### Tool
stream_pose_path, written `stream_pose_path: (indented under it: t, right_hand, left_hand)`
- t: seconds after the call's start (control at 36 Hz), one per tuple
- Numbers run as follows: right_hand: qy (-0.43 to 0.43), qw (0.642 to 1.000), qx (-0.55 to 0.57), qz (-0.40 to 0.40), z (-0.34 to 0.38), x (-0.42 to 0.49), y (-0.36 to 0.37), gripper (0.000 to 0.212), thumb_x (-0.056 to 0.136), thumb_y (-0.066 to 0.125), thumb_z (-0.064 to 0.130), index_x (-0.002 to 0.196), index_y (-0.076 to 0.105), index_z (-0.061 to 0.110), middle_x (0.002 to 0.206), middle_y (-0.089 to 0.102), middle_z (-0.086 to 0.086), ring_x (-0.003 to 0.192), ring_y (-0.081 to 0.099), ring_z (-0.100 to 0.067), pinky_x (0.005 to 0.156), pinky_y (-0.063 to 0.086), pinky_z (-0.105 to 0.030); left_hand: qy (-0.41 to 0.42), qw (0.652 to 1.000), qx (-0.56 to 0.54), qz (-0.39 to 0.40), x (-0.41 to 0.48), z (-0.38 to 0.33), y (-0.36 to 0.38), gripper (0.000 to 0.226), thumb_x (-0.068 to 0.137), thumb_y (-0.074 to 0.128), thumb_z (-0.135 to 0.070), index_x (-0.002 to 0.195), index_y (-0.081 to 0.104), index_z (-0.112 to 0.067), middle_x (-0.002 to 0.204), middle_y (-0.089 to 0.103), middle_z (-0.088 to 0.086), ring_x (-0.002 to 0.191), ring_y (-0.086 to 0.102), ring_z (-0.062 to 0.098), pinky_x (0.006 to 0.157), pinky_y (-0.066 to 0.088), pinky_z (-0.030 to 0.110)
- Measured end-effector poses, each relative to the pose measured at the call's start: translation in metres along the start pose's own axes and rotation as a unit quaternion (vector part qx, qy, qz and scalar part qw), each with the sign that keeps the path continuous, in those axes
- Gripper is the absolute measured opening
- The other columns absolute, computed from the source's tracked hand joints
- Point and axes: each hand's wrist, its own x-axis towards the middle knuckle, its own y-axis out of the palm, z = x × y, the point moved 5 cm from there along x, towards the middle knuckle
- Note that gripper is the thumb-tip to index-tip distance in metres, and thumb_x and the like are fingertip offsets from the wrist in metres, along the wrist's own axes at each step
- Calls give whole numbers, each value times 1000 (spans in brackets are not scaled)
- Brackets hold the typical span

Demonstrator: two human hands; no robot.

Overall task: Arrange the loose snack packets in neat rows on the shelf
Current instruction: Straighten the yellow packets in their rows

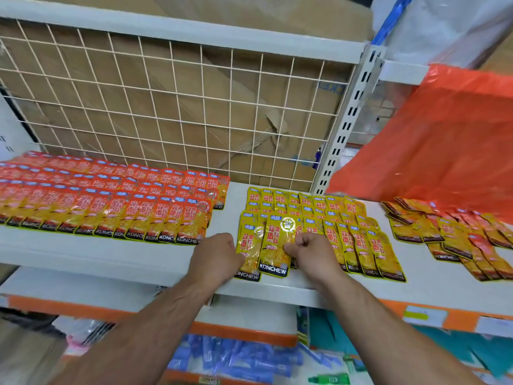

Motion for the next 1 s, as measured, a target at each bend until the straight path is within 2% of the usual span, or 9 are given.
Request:
stream_pose_path:
  t: [0.14, 0.28, 0.36, 0.47, 0.67, 0.75, 0.86, 0.92, 1.0]
  right_hand:
    - [15, 1000, 12, -4, -1, -1, 0, 46, 85, 74, 9, 58, 39, 19, 55, 34, 1, 54, 35, -18, 57, 35, -26]
    - [28, 999, 8, 13, 0, -2, 5, 44, 85, 75, 9, 60, 40, 19, 51, 35, 3, 42, 35, -12, 45, 34, -19]
    - [34, 999, 2, 15, -1, -2, 8, 39, 84, 76, 10, 64, 44, 17, 55, 38, 1, 46, 39, -13, 48, 39, -20]
    - [39, 999, -4, 29, 1, -4, 14, 35, 84, 76, 8, 67, 47, 13, 52, 40, 1, 34, 40, -5, 41, 35, -16]
    - [44, 998, -41, 23, 2, -6, 21, 27, 83, 78, 7, 69, 54, 9, 52, 50, -3, 34, 49, -6, 40, 38, -14]
    - [36, 997, -70, 20, 3, -6, 22, 29, 82, 79, 9, 66, 55, 11, 52, 53, -2, 37, 54, -8, 46, 43, -18]
    - [10, 989, -146, 2, 6, -7, 21, 38, 79, 81, 19, 56, 51, 18, 55, 58, -3, 60, 65, -27, 64, 52, -33]
    - [-1, 983, -184, 0, 8, -8, 23, 33, 80, 79, 23, 60, 54, 16, 60, 61, -5, 66, 64, -27, 63, 49, -30]
    - [-15, 973, -228, -10, 14, -12, 23, 25, 82, 76, 26, 70, 59, 12, 63, 59, -3, 62, 54, -18, 51, 36, -25]
  left_hand:
    - [13, 999, 22, 31, -1, -1, 5, 22, 75, 69, -34, 69, 54, -20, 72, 62, -2, 71, 59, 15, 59, 45, 28]
    - [20, 999, 22, 42, 1, -2, 4, 23, 76, 71, -35, 72, 59, -16, 75, 65, 0, 74, 62, 17, 66, 51, 31]
    - [21, 999, 21, 44, 2, -1, 3, 23, 78, 70, -35, 74, 61, -14, 76, 65, 1, 75, 62, 17, 68, 52, 32]
    - [16, 999, 21, 42, 1, 1, 2, 24, 78, 69, -34, 76, 61, -12, 77, 65, 3, 76, 62, 18, 67, 51, 32]
    - [17, 999, 17, 38, 1, 2, 0, 26, 77, 70, -33, 80, 63, -7, 80, 65, 5, 78, 63, 21, 70, 53, 36]
    - [9, 999, -17, 30, 1, 2, -2, 23, 76, 71, -31, 78, 60, -10, 81, 63, 3, 78, 61, 20, 69, 51, 35]
    - [17, 999, -39, 0, -3, 3, -6, 24, 78, 69, -36, 76, 52, -19, 75, 59, -2, 70, 54, 15, 60, 41, 29]
    - [34, 999, -15, -26, -5, 2, -9, 24, 80, 68, -41, 81, 54, -21, 75, 58, -5, 72, 54, 14, 56, 36, 27]
    - [61, 997, 11, -51, -9, -2, -11, 24, 82, 65, -43, 89, 54, -23, 81, 55, -6, 76, 53, 13, 56, 33, 27]
